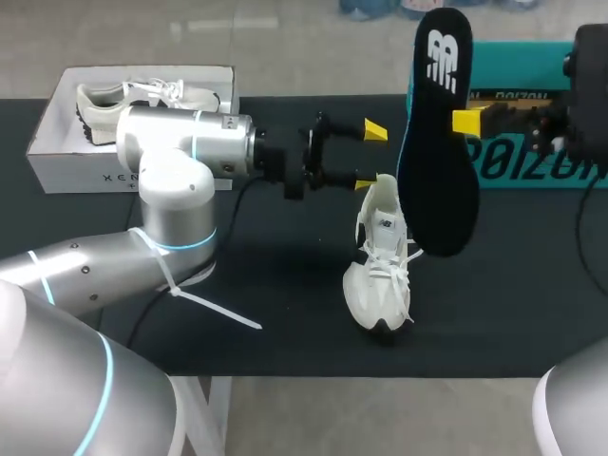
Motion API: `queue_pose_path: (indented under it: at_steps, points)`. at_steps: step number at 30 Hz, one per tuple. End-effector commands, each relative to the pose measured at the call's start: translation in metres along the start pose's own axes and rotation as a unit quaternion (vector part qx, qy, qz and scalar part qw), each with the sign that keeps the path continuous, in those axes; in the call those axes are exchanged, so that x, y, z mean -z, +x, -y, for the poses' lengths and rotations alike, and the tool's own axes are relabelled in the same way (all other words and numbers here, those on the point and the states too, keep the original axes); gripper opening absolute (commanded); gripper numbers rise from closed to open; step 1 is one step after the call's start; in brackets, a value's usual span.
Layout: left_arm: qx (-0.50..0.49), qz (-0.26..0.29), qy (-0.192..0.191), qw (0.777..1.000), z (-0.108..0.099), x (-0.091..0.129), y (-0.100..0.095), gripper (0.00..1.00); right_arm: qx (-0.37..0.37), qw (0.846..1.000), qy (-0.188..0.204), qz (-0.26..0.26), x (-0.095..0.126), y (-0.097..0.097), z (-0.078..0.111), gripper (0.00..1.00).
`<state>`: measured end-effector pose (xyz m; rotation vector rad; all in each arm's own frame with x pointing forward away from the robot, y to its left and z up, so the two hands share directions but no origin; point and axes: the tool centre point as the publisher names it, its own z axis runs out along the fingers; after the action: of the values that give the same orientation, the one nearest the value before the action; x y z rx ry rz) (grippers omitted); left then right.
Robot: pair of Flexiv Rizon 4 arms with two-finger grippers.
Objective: Take the shoe out of the shoebox, open the shoe tongue, remove and reinsert the insole, then place the shoe into the shoebox
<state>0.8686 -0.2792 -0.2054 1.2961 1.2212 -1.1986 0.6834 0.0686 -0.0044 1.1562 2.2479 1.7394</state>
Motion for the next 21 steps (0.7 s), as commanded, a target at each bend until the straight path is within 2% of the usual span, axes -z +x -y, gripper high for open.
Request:
queue_pose_path:
  at_steps: [1,5,8,15,21]
  points:
    - [-0.001,0.001,-0.002,1.0,0.001,-0.001,0.001,1.0,-0.049,0.998,0.009,-0.026,0.021,-0.056,0.008,0.0]
    - [-0.001,0.001,-0.002,1.0,0.001,-0.001,0.001,1.0,-0.112,0.993,0.01,-0.042,0.029,-0.091,0.024,0.0]
    - [-0.001,0.001,-0.002,1.0,0.001,-0.001,0.001,1.0,-0.154,0.987,0.027,-0.046,0.023,-0.111,0.033,0.0]
    - [-0.001,0.001,-0.002,1.0,0.001,-0.001,0.001,1.0,-0.193,0.977,0.072,-0.061,-0.009,-0.138,0.045,0.0]
    - [-0.008,0.006,0.004,1.0,0.003,-0.006,0.002,1.0,-0.204,0.972,0.096,-0.063,-0.035,-0.156,0.046,0.0]
